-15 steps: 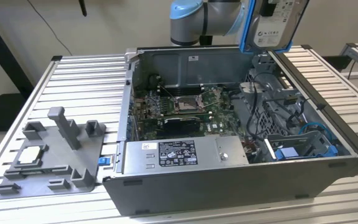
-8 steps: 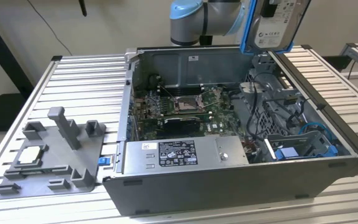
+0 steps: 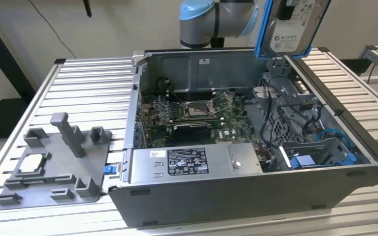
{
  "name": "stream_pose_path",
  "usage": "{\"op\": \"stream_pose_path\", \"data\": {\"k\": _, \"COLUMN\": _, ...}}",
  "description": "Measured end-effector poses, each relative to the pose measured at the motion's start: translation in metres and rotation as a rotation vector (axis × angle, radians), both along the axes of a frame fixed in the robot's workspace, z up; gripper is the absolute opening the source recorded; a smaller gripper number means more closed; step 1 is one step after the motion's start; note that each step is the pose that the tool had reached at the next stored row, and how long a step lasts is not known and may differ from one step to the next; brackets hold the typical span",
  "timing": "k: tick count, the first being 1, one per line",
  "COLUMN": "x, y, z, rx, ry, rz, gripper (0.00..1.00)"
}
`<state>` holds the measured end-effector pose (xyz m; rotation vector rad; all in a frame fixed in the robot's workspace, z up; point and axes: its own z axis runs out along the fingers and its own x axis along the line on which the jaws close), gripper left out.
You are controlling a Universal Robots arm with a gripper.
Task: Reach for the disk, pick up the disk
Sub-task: 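Pick up the disk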
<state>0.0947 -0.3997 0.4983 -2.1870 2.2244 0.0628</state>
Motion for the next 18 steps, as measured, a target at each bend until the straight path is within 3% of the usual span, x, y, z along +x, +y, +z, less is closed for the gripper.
{"op": "stream_pose_path", "data": {"k": 11, "x": 0.000, "y": -0.0132, "z": 0.0000, "rx": 0.0000, "ry": 0.0000, "rz": 0.000, "gripper": 0.00}}
{"op": "stream_pose_path", "data": {"k": 18, "x": 0.000, "y": -0.0254, "z": -0.0001, "rx": 0.0002, "ry": 0.0000, "rz": 0.000, "gripper": 0.00}}
